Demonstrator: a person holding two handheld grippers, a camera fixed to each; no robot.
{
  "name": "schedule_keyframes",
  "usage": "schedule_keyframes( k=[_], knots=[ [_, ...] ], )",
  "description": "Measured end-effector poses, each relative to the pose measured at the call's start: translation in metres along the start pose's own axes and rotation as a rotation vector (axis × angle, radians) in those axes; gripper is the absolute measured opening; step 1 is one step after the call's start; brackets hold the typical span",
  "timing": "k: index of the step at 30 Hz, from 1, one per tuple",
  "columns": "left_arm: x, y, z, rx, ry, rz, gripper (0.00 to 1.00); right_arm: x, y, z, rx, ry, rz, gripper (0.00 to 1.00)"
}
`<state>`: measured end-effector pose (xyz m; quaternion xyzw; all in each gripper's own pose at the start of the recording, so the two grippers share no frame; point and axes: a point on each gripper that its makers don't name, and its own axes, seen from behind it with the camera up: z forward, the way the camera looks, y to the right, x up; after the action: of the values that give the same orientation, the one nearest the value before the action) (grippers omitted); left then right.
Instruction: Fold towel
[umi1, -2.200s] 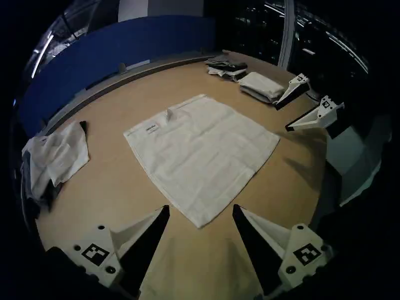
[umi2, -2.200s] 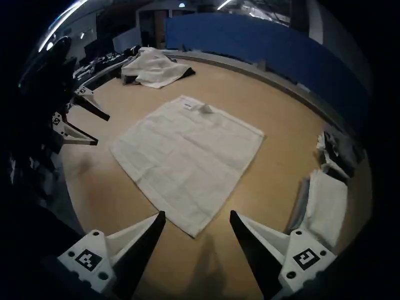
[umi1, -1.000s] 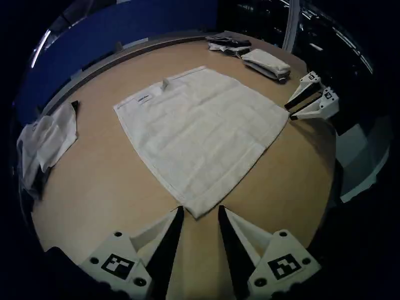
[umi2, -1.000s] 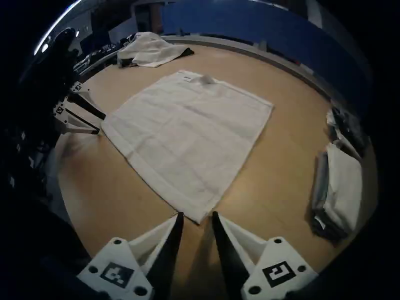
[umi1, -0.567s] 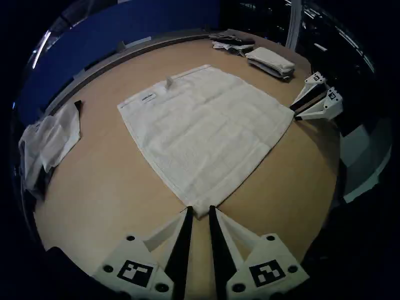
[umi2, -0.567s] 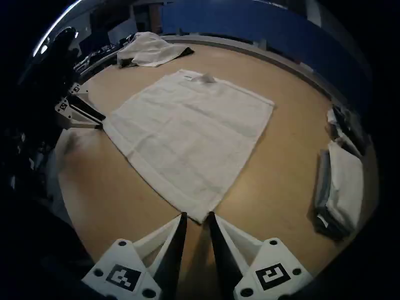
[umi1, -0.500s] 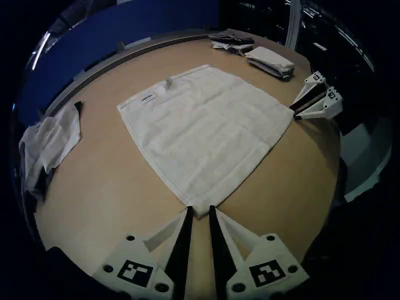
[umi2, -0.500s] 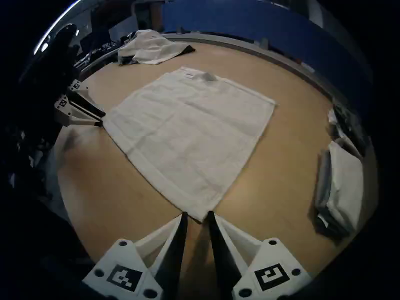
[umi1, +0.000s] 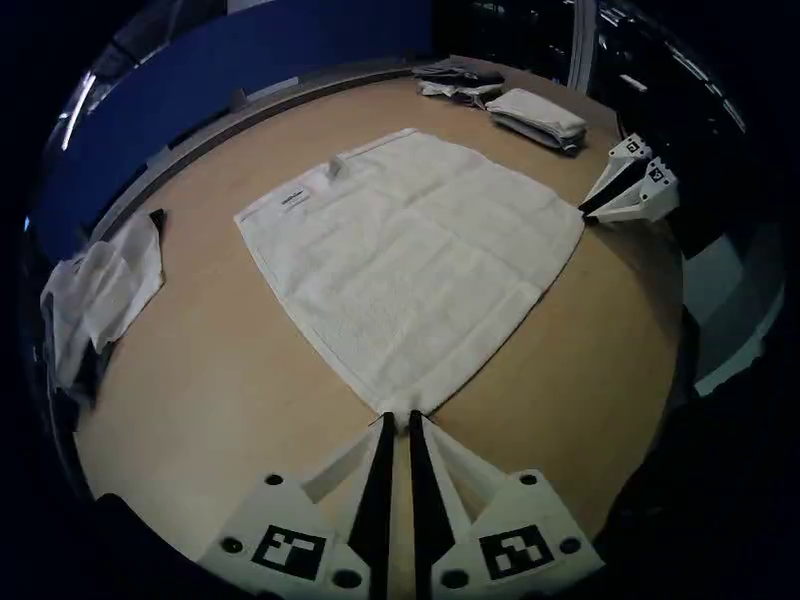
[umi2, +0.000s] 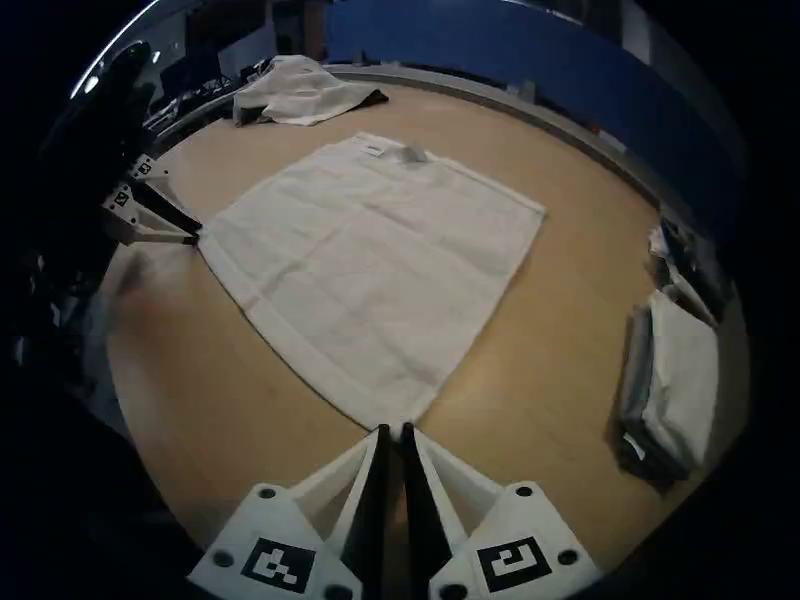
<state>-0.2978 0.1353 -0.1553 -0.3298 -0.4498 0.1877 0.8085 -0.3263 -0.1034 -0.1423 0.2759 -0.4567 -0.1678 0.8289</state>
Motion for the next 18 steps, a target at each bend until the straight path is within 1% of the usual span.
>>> schedule_keyframes(
  k=[3,8,11,18],
  knots=[
    [0.001,0.002,-0.001,-0.001,-0.002,0.0,0.09,0.0,0.0,-0.002,-0.001,0.001,-0.006,0.08],
    [0.001,0.007,-0.004,-0.025,-0.009,-0.032,0.08,0.001,0.002,-0.004,-0.007,0.01,0.0,0.08],
    [0.0,0.009,-0.005,-0.032,-0.008,-0.038,0.07,0.001,0.002,-0.005,-0.005,0.012,0.006,0.07],
    [0.005,0.01,-0.01,-0.022,0.007,-0.04,0.06,0.005,0.002,-0.009,0.0,0.024,0.025,0.07]
  ],
)
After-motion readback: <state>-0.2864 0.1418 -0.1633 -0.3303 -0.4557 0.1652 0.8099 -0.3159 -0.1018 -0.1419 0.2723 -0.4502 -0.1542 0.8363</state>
